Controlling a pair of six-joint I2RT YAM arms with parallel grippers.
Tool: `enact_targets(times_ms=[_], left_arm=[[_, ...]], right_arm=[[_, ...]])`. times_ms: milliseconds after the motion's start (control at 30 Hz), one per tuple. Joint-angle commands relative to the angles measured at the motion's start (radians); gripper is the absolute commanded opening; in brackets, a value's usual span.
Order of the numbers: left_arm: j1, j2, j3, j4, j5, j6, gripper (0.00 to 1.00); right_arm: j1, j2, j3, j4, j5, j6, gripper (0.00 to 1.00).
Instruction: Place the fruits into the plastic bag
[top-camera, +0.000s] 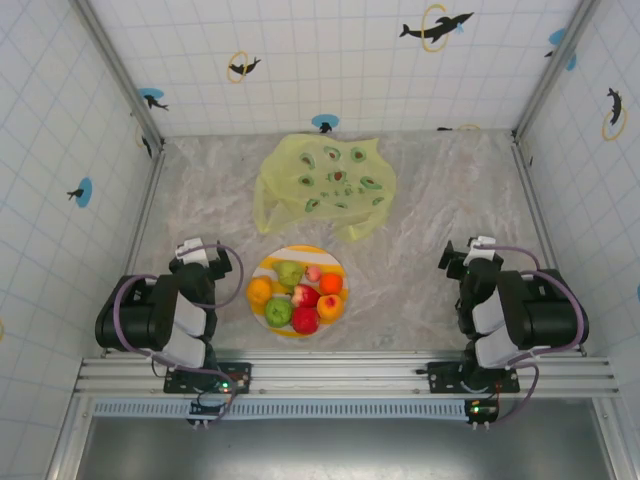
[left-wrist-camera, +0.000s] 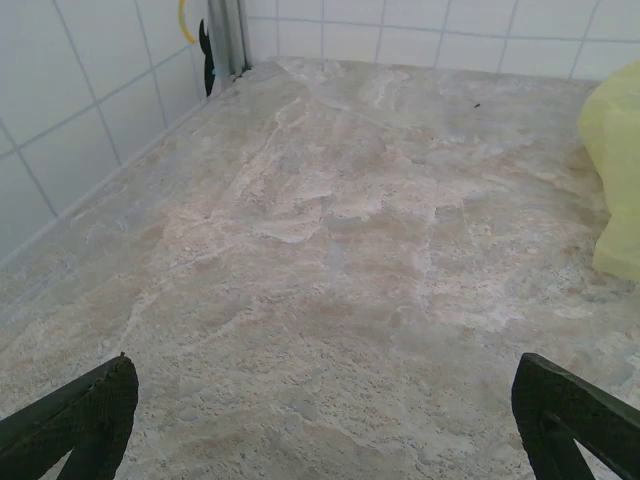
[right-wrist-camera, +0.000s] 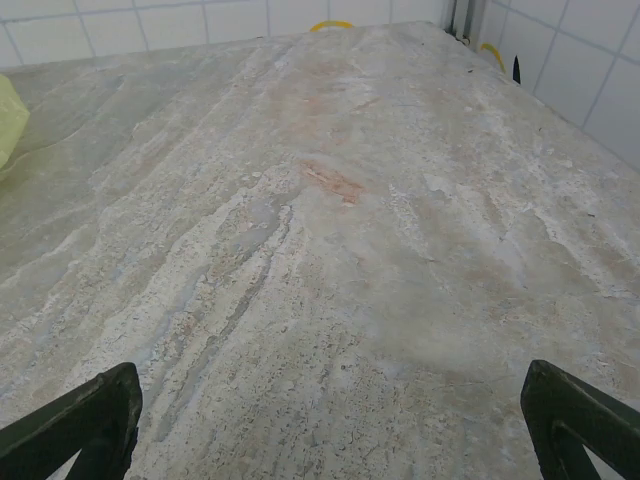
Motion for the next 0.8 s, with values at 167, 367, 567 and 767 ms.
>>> enact_targets(times_ms=[167, 367, 567, 767], left_arm=[[0.006, -0.004, -0.020, -0.008, 0.012, -0.014, 0.98], [0.005, -0.004, -0.020, -0.009, 0.012, -0.014, 0.98], [0.007, -0.005, -0.021, -0.008, 0.011, -0.014, 0.98], [0.025, -0.008, -0.010, -0.035, 0.057, -0.025, 0.98]], right_arm=[[0.002, -0.004, -0.025, 0.016, 0.004, -0.007, 1.00], [0.001, -0.004, -0.027, 0.017, 0.005, -0.007, 0.99], [0.002, -0.004, -0.025, 0.016, 0.004, -0.007, 1.00], [0.002, -0.004, -0.028, 0.019, 0.006, -0.008, 1.00]])
